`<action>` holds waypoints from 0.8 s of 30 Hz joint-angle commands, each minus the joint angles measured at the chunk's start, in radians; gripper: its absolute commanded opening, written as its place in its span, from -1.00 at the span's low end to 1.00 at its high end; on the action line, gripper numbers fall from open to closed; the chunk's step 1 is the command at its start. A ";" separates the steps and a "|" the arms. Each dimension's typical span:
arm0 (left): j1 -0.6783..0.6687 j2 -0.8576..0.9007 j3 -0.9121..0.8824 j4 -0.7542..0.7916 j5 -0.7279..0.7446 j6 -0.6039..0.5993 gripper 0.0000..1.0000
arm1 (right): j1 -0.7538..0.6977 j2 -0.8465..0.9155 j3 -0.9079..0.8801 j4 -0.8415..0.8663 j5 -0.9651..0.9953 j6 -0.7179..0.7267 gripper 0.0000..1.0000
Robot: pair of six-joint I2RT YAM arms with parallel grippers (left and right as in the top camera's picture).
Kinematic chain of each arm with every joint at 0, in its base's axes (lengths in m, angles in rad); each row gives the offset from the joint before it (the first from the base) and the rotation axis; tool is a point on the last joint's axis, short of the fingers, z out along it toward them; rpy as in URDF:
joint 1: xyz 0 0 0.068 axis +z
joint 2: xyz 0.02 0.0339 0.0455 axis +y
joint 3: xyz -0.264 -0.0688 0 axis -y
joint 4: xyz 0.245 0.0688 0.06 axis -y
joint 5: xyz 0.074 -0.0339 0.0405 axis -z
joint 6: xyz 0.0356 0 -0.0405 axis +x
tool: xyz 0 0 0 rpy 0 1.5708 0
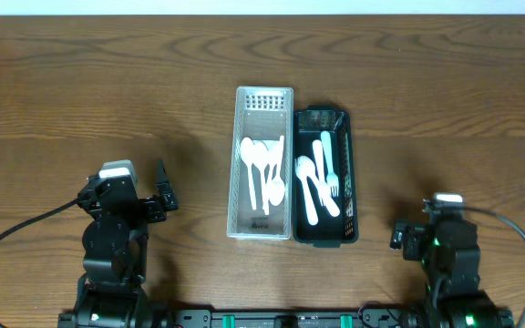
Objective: Pack container
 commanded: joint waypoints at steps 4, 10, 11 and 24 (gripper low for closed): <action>-0.003 -0.006 -0.005 0.000 -0.004 0.010 0.96 | 0.006 -0.216 -0.002 -0.089 0.010 -0.011 0.99; -0.003 -0.006 -0.005 0.000 -0.004 0.010 0.96 | 0.046 -0.273 -0.012 -0.088 0.054 -0.030 0.98; -0.003 -0.006 -0.005 0.000 -0.004 0.010 0.96 | 0.056 -0.273 -0.025 -0.033 0.054 -0.030 0.99; -0.003 -0.006 -0.005 0.000 -0.004 0.010 0.96 | 0.074 -0.273 -0.293 0.635 -0.114 -0.127 0.99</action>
